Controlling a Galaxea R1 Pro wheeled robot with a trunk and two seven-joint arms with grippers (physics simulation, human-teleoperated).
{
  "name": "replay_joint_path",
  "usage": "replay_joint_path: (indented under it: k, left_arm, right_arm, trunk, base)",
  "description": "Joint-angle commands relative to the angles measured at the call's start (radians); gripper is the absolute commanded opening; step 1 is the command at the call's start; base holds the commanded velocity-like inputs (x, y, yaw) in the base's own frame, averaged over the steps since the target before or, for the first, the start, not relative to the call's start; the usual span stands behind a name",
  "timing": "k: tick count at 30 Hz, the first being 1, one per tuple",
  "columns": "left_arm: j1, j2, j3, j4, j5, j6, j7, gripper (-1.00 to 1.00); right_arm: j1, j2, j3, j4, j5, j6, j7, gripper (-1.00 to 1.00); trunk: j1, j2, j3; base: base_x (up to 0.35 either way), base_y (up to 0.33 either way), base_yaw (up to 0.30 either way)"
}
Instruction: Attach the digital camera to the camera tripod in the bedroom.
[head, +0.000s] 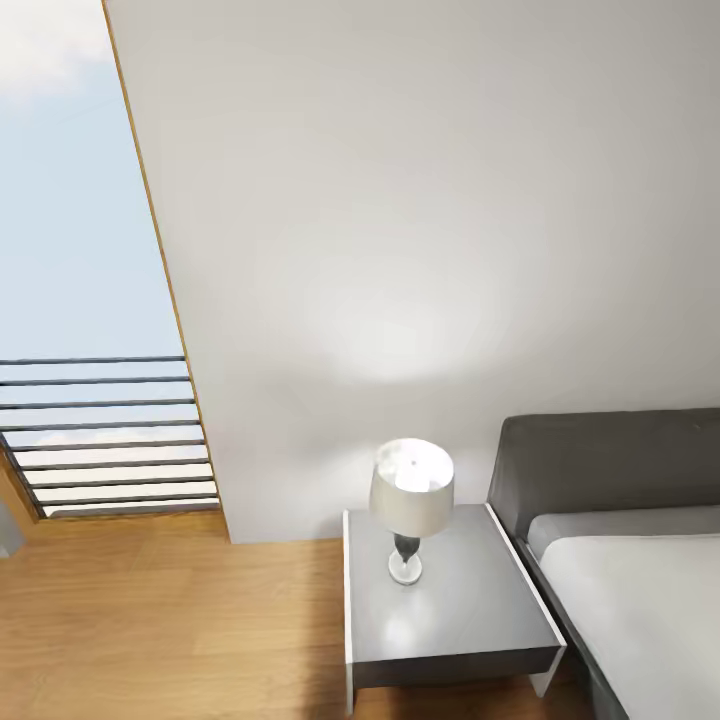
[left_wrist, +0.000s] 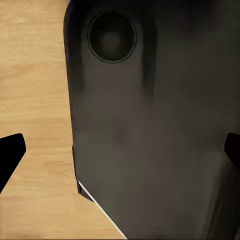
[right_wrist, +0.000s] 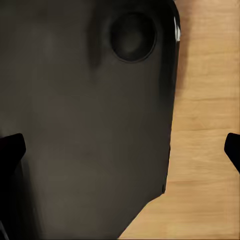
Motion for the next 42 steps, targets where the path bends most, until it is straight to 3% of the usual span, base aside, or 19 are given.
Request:
replay_joint_path:
  k: [1, 12, 27, 42]
  left_arm:
    - [-0.003, -0.006, -0.001, -0.006, 0.006, 0.002, -0.006, 1.00]
    - [-0.003, -0.037, -0.011, -0.029, 0.006, -0.003, 0.001, 1.00]
    - [-0.003, -0.054, -0.009, -0.042, 0.007, 0.008, 0.012, 1.00]
    - [-0.003, -0.058, -0.009, -0.043, 0.007, -0.004, 0.006, 1.00]
  right_arm:
    - [-0.006, -0.006, -0.001, -0.006, 0.001, -0.006, -0.006, 1.00]
    - [-0.054, -0.067, -0.011, -0.068, 0.002, -0.020, 0.003, 1.00]
    - [-0.058, -0.070, -0.018, -0.153, -0.002, -0.094, 0.005, 1.00]
    - [-0.058, -0.071, -0.019, -0.196, -0.002, -0.098, 0.005, 1.00]
  trunk:
    - [0.000, 0.000, 0.000]
    - [0.000, 0.000, 0.000]
    - [0.000, 0.000, 0.000]
    - [0.000, 0.000, -0.005]
  base:
    - [0.000, 0.000, 0.000]
    - [0.000, 0.000, 0.000]
    - [0.000, 0.000, 0.013]
    - [0.000, 0.000, 0.233]
